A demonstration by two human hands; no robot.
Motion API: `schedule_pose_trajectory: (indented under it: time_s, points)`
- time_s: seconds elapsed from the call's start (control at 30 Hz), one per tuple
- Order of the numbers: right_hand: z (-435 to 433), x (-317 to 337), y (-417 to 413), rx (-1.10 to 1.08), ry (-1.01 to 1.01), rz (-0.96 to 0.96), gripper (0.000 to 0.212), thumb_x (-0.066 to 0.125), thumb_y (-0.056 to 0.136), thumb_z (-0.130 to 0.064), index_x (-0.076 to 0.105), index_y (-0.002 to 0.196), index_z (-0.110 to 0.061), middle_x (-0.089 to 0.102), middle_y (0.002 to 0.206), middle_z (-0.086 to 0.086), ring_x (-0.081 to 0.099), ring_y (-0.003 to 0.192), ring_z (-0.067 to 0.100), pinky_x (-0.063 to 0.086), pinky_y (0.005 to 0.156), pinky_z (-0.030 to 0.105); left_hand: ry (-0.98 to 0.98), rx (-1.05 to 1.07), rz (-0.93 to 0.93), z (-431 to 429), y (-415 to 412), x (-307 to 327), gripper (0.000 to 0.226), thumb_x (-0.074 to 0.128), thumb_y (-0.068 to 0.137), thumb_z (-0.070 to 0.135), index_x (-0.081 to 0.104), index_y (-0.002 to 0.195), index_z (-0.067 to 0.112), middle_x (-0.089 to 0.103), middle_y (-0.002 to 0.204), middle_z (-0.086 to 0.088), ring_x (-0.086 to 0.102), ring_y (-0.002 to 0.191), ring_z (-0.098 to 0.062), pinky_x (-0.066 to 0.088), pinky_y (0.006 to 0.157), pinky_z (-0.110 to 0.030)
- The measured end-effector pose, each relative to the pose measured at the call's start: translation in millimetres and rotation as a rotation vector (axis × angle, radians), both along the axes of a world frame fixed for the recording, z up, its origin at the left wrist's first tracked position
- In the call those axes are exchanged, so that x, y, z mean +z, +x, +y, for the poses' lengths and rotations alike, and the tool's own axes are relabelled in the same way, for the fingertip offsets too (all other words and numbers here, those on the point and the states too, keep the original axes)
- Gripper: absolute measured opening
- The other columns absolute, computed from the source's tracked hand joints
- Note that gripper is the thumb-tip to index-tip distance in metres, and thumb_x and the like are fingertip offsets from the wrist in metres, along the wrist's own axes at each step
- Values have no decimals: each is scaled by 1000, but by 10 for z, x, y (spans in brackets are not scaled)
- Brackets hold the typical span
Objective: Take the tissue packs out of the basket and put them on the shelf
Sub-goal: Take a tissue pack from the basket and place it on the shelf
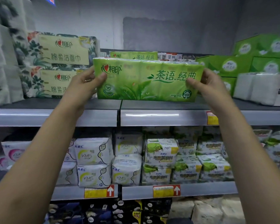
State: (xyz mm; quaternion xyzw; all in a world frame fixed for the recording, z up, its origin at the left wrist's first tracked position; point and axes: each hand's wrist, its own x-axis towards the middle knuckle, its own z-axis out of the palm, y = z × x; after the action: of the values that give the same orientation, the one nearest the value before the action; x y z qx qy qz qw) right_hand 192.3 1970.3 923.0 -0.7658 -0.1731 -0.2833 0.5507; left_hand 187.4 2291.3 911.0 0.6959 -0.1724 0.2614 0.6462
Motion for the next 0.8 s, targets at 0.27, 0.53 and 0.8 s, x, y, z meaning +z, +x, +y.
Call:
schedule_pose_trajectory:
  time_s: [0.27,0.53,0.8]
  points:
    - [143,301,494,-92,-127,15,32,61,90,-25,54,118,-11,63,118,5,60,109,19,46,100,39,60,124,15,-2,466,351,33,59,93,26,60,122,12,65,104,4,64,91,-7,55,76,-21]
    - [349,500,1042,-150,-119,15,29,65,87,-23,59,112,-9,65,110,3,62,102,19,49,96,39,148,417,46,111,1020,551,30,71,82,33,48,93,18,61,110,-12,61,102,-27,53,89,-47]
    - [449,490,1522,-202,-88,157,20,69,84,-21,60,99,-12,66,108,10,64,97,25,53,87,41,344,449,127,6,1308,601,23,56,90,8,38,104,11,52,105,-9,53,92,-22,44,69,-30]
